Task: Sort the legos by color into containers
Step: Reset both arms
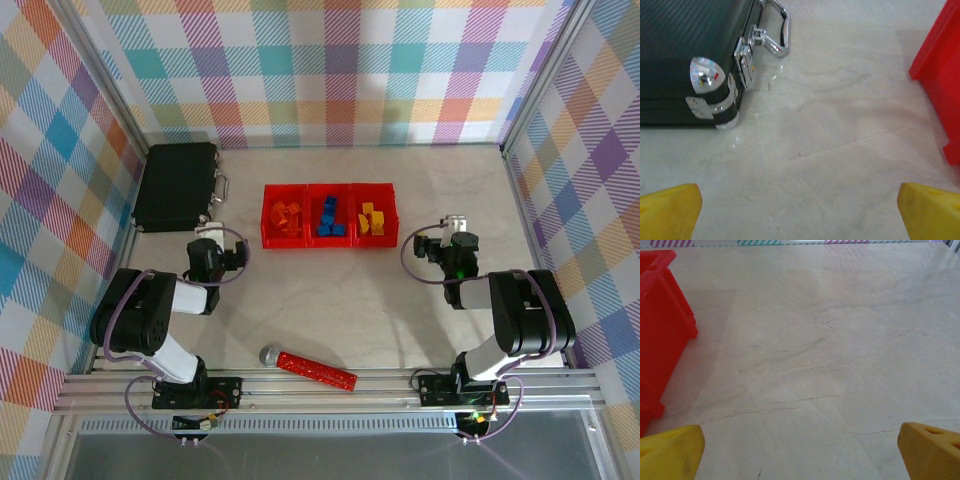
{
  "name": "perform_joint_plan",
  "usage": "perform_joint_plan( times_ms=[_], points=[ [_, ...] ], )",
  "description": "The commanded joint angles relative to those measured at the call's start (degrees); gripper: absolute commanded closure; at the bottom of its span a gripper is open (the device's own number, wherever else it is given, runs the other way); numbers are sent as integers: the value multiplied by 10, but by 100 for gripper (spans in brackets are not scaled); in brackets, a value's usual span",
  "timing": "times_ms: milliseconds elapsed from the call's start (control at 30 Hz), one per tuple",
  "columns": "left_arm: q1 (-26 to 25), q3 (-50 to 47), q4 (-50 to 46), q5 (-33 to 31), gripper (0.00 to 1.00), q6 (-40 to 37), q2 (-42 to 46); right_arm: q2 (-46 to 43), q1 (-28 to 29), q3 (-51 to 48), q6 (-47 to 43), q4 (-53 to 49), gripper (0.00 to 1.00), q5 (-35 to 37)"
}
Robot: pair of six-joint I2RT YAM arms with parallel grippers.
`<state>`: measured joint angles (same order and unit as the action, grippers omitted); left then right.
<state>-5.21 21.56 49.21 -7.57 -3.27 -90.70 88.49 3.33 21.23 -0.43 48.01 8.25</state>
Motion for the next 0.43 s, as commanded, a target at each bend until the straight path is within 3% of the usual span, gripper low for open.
perform_joint_plan(
  times_ms=[0,400],
  points=[
    [9,25,-14,37,0,6,3,-5,-3,12,9,17,1,-14],
    [10,24,-10,26,0,9,3,-5,-12,17,11,7,1,-35]
  ],
)
